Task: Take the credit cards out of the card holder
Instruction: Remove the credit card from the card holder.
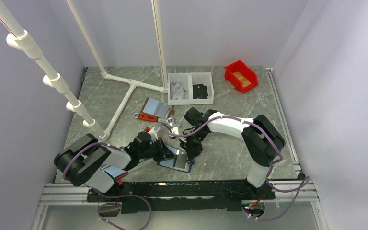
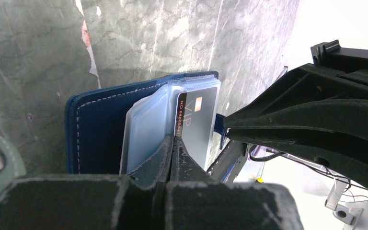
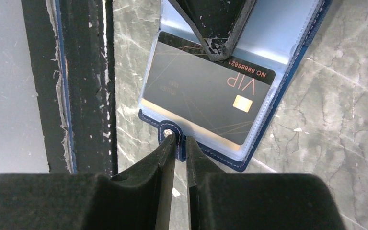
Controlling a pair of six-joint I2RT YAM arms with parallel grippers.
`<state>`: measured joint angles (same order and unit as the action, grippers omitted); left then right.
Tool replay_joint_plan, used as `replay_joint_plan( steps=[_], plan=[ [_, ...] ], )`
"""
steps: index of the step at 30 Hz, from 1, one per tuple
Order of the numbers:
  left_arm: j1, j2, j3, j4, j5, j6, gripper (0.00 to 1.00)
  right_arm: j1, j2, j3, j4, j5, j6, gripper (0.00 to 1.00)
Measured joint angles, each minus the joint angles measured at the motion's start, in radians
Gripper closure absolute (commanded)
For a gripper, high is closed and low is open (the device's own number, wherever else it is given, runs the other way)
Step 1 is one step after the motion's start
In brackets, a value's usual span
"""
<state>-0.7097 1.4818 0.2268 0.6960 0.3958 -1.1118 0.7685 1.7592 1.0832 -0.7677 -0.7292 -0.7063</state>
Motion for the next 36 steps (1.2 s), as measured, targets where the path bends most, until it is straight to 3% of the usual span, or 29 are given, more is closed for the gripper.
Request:
replay_joint_plan(
  steps=[8, 21, 31, 36],
  plan=[
    [-0.002, 0.004, 0.000, 0.013, 0.000, 0.001, 1.00, 0.035, 0.006, -0.002, 0.022, 0.035, 0.019, 0.84],
    [-0.003, -0.200, 0.000, -0.195, -0.042, 0.055, 1.00, 0.040, 0.021, -0.002, 0.027, 0.065, 0.033, 0.84],
    [-0.003, -0.233, -0.007, -0.252, -0.053, 0.074, 1.00, 0.040, 0.027, -0.002, 0.028, 0.067, 0.044, 0.84],
    [-0.003, -0.207, -0.008, -0.240, -0.053, 0.075, 0.81, 0.040, 0.031, -0.002, 0.029, 0.070, 0.055, 0.84]
  ],
)
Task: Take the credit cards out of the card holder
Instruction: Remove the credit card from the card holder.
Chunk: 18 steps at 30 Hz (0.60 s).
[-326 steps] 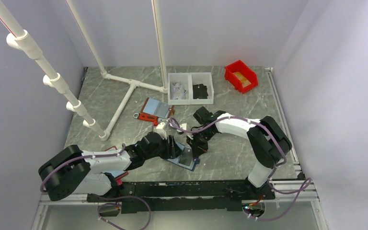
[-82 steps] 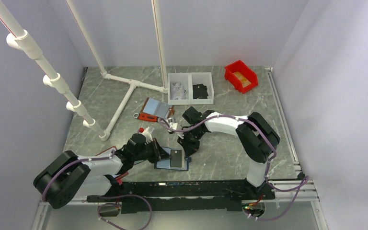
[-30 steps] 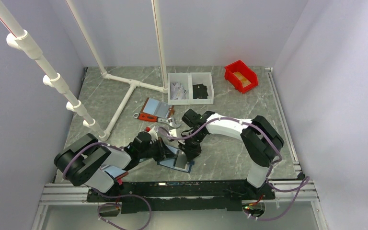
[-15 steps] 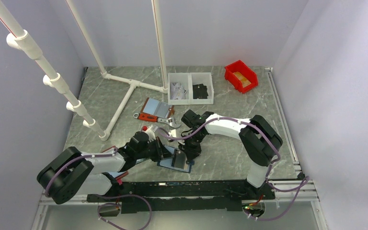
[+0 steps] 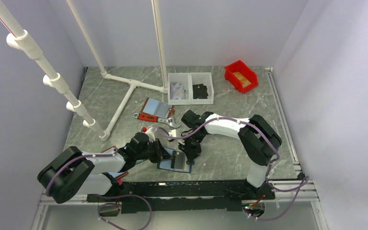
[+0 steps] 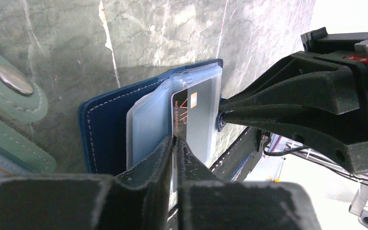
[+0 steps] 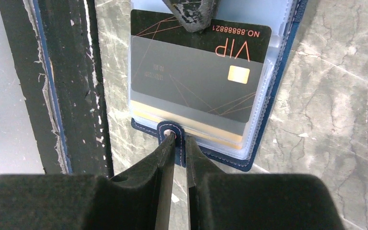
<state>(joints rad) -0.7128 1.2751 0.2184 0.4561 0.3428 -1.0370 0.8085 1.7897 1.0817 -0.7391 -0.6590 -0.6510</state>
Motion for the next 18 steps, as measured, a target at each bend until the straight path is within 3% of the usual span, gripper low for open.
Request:
replay_joint_plan(
  steps=[7, 18],
  plan=[
    [0.001, 0.004, -0.002, 0.003, 0.000, -0.004, 0.53, 0.000, 0.013, 0.000, 0.000, 0.007, 0.011, 0.84],
    [0.001, 0.015, -0.023, 0.057, 0.007, -0.024, 0.55, 0.000, 0.017, 0.000, -0.001, 0.010, 0.025, 0.84]
  ],
)
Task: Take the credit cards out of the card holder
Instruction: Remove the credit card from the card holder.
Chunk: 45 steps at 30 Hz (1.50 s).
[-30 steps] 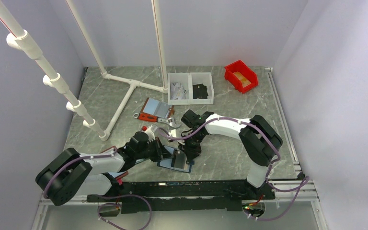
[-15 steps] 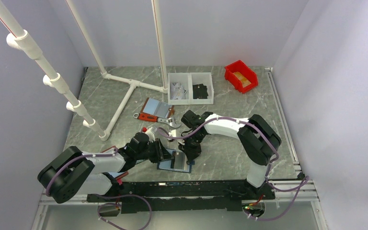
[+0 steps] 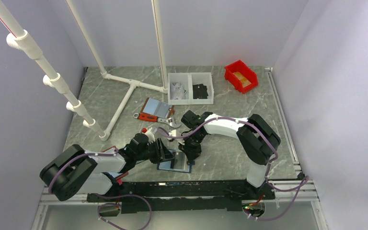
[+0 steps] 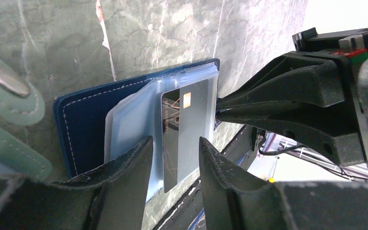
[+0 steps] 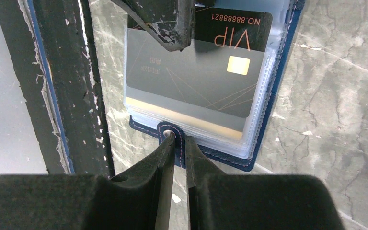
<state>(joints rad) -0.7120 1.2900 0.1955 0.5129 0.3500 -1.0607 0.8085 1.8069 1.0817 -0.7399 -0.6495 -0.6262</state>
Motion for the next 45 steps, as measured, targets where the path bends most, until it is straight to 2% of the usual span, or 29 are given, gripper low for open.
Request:
replay_joint_plan(
  steps=[3, 7, 9, 11, 18, 24, 35, 40, 45],
  plan=[
    [0.000, 0.046, 0.000, 0.052, 0.016, -0.010, 0.58, 0.000, 0.000, 0.000, 0.000, 0.002, 0.002, 0.84],
    [0.000, 0.108, 0.000, 0.124, 0.034, -0.029, 0.69, 0.000, 0.000, 0.000, 0.000, 0.003, 0.003, 0.84],
    [0.001, 0.135, 0.000, 0.148, 0.040, -0.036, 0.79, 0.000, 0.000, 0.000, 0.000, 0.003, 0.004, 0.84],
    [0.002, 0.154, 0.000, 0.163, 0.045, -0.041, 0.99, 0.000, 0.000, 0.000, 0.000, 0.003, 0.006, 0.84],
    [0.002, 0.116, -0.001, 0.149, 0.045, -0.051, 1.00, 0.000, 0.000, 0.000, -0.001, 0.010, 0.010, 0.84],
    [0.002, -0.090, -0.003, -0.031, 0.002, -0.024, 1.00, 0.000, 0.005, 0.000, 0.001, 0.016, 0.022, 0.84],
    [0.014, -0.366, -0.005, -0.342, -0.066, 0.027, 1.00, 0.000, 0.006, 0.001, 0.003, 0.016, 0.029, 0.83],
    [0.014, -0.526, -0.002, -0.457, -0.087, 0.059, 1.00, 0.000, 0.005, 0.004, -0.006, 0.003, 0.007, 0.78],
    [0.015, -0.614, 0.001, -0.493, -0.089, 0.091, 1.00, -0.009, 0.004, 0.008, -0.025, -0.021, -0.027, 0.73]
  ],
)
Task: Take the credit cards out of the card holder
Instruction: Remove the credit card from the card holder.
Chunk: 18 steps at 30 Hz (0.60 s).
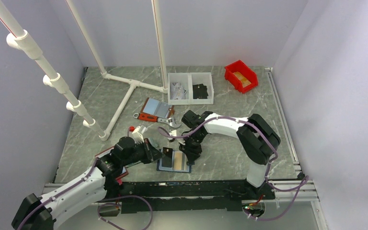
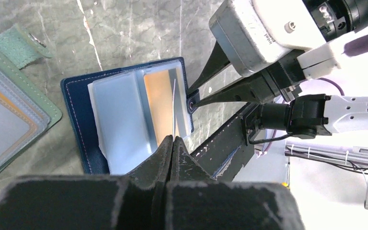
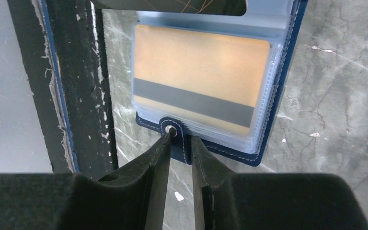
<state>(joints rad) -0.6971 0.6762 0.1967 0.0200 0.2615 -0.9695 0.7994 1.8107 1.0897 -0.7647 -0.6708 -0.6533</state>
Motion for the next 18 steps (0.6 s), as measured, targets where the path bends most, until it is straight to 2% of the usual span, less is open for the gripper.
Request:
replay_joint_plan(
  steps=[8, 18],
  plan=[
    [0.000, -0.010, 0.000, 0.042, 0.008, 0.041, 1.00, -0.068, -0.087, 0.004, -0.055, -0.075, -0.053, 0.68],
    [0.000, 0.051, 0.000, 0.261, 0.053, 0.098, 1.00, -0.229, -0.225, 0.007, -0.080, -0.212, -0.068, 0.58]
  ],
)
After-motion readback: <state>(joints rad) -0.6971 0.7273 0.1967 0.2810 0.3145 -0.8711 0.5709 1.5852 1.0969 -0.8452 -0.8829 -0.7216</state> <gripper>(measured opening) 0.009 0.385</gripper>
